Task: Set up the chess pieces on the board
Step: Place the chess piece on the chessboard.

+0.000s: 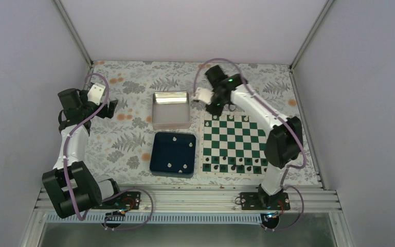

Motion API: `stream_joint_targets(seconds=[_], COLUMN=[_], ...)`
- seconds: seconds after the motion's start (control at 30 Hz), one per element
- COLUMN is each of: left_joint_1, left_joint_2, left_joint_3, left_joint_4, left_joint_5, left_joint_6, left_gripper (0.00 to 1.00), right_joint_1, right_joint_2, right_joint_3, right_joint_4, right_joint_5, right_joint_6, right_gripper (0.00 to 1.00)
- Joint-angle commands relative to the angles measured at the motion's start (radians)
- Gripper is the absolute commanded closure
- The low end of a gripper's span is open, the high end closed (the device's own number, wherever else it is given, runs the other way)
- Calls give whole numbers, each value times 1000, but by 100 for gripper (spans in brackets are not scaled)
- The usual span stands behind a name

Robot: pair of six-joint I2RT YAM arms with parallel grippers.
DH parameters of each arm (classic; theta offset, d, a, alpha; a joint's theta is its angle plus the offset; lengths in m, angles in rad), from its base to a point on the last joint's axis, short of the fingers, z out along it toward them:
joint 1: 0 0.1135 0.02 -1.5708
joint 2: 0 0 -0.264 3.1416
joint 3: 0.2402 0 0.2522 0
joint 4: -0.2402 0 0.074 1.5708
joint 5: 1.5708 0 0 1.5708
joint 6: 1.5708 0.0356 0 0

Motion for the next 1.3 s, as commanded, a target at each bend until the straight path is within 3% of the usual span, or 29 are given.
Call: stream_joint_targets(seconds=[0.0, 0.23, 0.53, 1.07, 1.27], left_joint_1=[8, 8, 8, 9, 9], left_joint_2=[2, 7, 10, 25, 27], left_joint_3=[3, 9, 8, -3, 1], left_joint_4=[11, 1, 2, 20, 17], left_joint_5=[30, 28, 24, 28, 32], left_joint_6=[-3, -4, -4, 2, 4], left_gripper=[0, 0, 0, 0, 0], right_joint_1=[-146, -256, -258, -256, -255], right_joint_2=[-34, 28, 161, 214, 198], right_joint_3=[-65, -177, -189, -165, -146], right_joint_4=[-28, 46, 113, 124, 102], right_joint_5=[16, -14, -11, 14, -9], right_joint_6=[-28, -46, -42, -23, -23], right_gripper=[96, 96, 95, 92, 78])
